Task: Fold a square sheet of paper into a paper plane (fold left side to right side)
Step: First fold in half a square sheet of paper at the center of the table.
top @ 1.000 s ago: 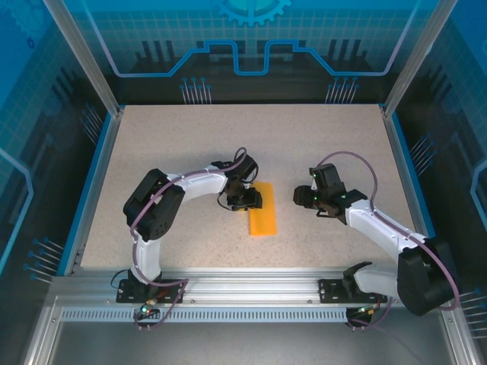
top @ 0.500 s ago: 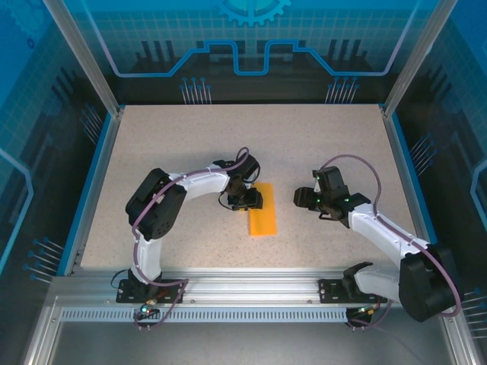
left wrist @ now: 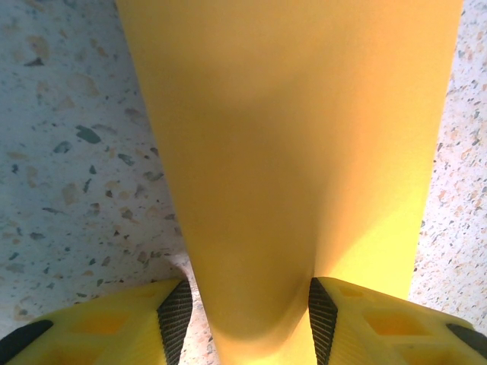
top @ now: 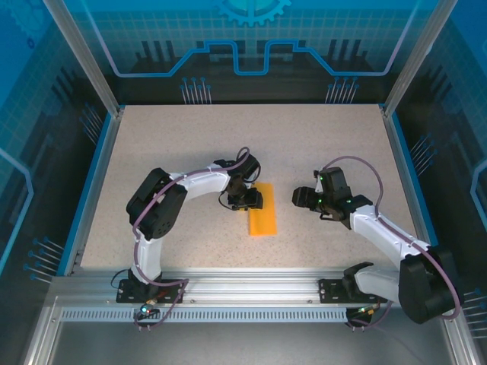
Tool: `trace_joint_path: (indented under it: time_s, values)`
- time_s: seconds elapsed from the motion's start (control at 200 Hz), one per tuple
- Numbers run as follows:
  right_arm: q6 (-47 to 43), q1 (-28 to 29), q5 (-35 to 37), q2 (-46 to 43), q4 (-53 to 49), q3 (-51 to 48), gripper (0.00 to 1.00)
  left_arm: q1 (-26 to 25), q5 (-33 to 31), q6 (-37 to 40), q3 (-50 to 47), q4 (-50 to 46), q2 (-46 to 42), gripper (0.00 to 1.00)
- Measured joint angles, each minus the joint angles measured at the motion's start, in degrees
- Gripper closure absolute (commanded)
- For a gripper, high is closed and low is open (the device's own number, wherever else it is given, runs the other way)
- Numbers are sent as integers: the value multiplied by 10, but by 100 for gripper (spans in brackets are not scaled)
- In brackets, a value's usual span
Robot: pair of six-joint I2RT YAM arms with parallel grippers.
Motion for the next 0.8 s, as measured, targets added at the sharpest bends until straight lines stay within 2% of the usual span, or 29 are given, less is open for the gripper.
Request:
trace_joint_path:
  time_s: [0.795]
  values:
    - [0, -1, -5, 0, 1, 0, 33, -10, -23, 15, 9, -13, 3, 49]
